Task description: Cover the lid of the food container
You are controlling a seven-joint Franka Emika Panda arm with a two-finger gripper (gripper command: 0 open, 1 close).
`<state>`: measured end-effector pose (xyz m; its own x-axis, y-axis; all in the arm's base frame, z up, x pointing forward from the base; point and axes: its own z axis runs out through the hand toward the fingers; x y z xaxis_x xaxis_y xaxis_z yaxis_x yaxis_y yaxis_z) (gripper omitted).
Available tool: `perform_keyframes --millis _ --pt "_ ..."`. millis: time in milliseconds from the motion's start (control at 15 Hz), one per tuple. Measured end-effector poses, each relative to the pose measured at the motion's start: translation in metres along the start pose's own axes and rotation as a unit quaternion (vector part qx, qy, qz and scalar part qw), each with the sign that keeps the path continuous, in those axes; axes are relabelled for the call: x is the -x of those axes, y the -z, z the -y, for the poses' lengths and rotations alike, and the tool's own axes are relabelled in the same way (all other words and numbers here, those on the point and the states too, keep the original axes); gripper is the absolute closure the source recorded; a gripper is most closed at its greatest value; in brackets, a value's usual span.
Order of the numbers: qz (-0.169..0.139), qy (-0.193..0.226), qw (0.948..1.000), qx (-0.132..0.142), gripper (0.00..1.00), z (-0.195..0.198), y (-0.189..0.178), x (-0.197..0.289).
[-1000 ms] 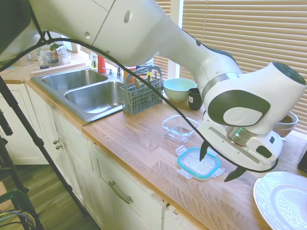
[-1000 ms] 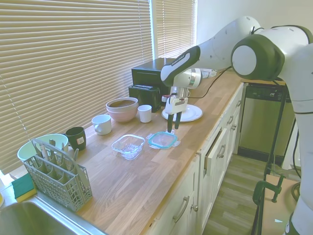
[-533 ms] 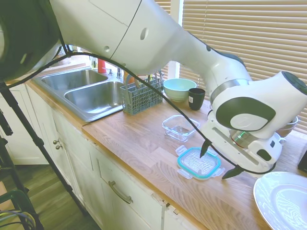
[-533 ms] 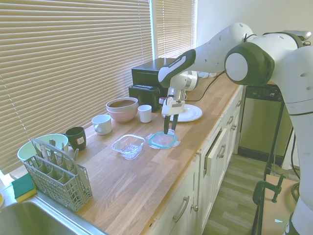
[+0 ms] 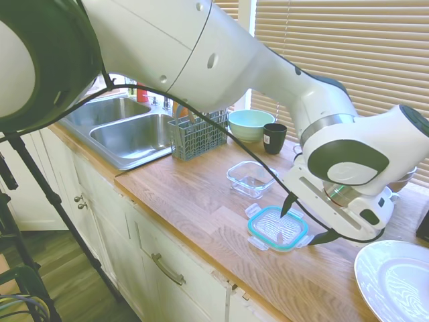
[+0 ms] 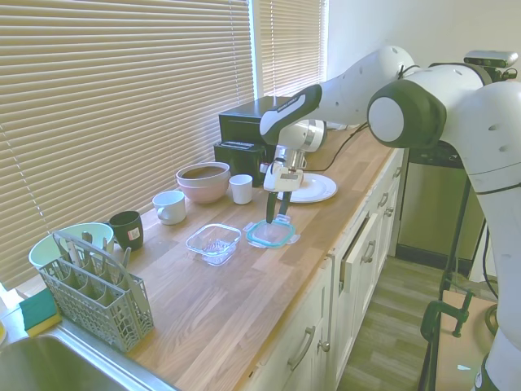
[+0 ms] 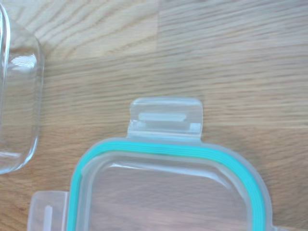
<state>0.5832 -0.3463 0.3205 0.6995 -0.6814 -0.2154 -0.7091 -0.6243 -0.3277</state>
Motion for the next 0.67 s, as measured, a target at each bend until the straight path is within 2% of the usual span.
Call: perform_keyframes --millis 333,400,667 --pt "0.001 -0.002 1.0 -0.001 0.0 -0.0012 0.0 -0.0003" --pt "0.0 -0.003 1.0 -0.001 1.0 -0.0013 0.0 -0.0003" --pt "0.0 -0.008 1.0 0.0 1.0 -0.0009 -0.0001 -0.0003"
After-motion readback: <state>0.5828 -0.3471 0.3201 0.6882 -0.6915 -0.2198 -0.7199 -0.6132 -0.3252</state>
